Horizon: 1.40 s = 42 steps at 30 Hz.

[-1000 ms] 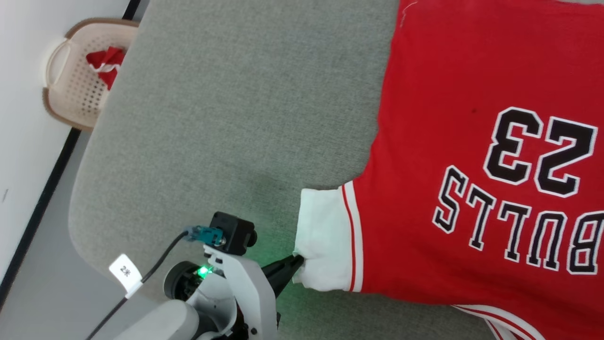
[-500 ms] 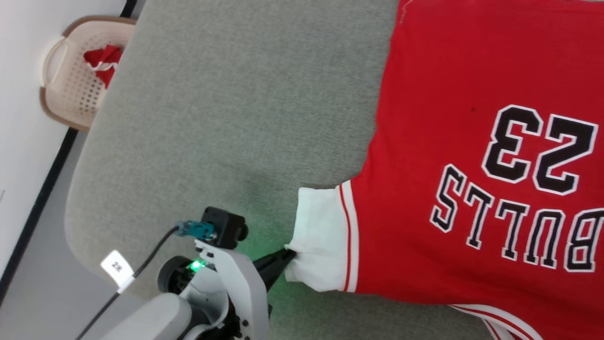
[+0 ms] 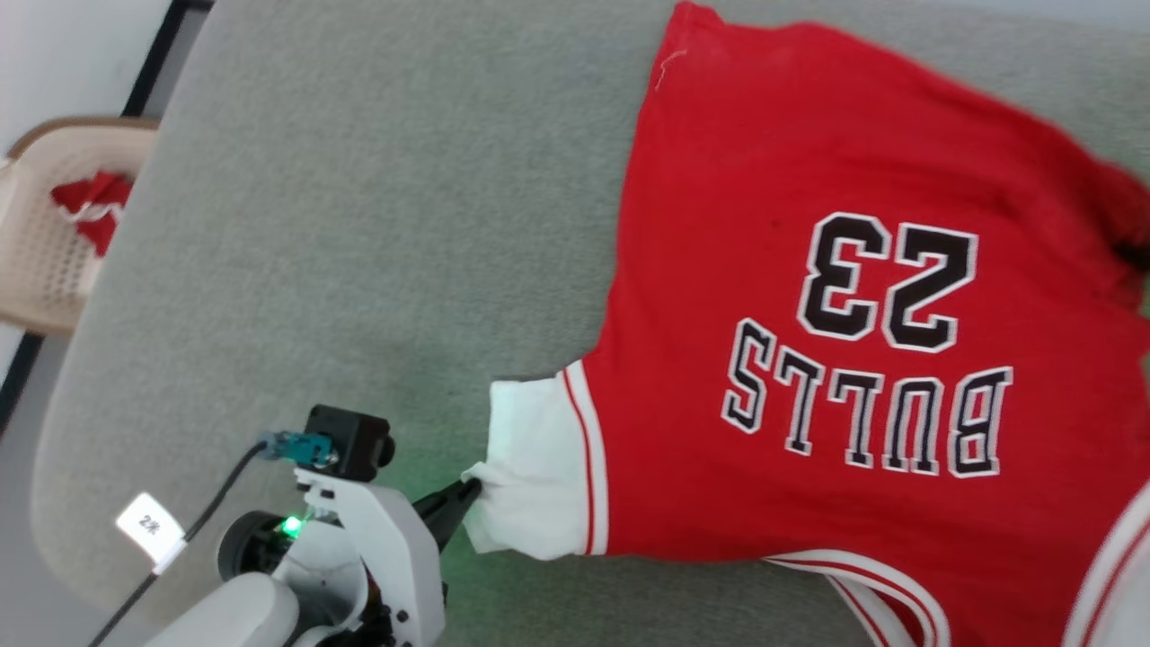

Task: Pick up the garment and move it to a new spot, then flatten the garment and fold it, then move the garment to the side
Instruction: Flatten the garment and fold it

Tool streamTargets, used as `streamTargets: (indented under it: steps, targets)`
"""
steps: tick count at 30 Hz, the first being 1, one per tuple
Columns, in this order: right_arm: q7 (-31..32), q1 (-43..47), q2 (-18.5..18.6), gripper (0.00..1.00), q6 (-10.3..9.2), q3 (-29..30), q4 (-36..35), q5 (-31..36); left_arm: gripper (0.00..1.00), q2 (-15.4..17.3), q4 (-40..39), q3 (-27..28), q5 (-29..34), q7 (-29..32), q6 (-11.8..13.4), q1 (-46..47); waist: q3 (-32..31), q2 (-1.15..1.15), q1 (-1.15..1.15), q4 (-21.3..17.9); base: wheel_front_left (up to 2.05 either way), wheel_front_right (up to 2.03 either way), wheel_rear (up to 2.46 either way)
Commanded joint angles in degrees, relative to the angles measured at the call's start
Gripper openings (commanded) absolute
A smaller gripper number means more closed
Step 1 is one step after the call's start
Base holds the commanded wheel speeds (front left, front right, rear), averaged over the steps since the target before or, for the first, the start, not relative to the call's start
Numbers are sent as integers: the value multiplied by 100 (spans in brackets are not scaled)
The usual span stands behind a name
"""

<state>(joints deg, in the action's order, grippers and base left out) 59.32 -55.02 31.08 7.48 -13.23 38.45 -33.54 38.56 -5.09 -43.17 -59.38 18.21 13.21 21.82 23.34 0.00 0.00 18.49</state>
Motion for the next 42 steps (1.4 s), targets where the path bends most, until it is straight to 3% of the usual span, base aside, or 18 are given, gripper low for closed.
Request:
streamTargets:
  steps: [1,6,11,20,28,29,30,31,36,42]
  targets:
    - [165,821,202,0,0,-239,-345,-339,0,63,-65,45,-37,3,63,-95,-351,0,0,-413,0,0,0]
    - [81,2251,831,0,-3,-328,-1727,-953,0,214,-231,88,-73,50,194,-215,-526,0,0,-695,0,0,0]
    - [-45,3612,977,0,-3,50,-2524,-1178,0,323,-366,124,-99,87,287,-290,-612,0,0,-905,0,0,0]
    - [-159,5541,452,0,-7,827,-3002,-824,0,359,-488,140,-127,104,351,-338,-649,0,0,-1050,0,0,0]
    - [-522,5741,7,0,-18,909,-2683,-281,0,343,-477,135,-145,98,328,-326,-631,0,0,-1078,0,0,0]
    - [-535,5711,-15,9,-19,907,-2643,-224,0,349,-478,135,-143,100,339,-331,-633,0,0,-1085,0,0,0]
    - [-574,5682,-23,47,-24,909,-2615,-157,0,353,-479,135,-142,100,350,-335,-636,0,0,-1090,0,0,0]
    - [-587,5655,-48,100,-25,928,-2602,-132,0,356,-482,140,-146,98,360,-341,-644,0,0,-1096,0,0,0]
    - [-224,5542,-86,100,-24,989,-2869,-130,0,390,-496,166,-158,69,397,-395,-690,0,0,-1159,0,0,0]
    - [541,5475,110,100,-3,1348,-4098,-285,0,461,-584,214,-200,29,452,-506,-757,0,0,-1271,0,0,0]
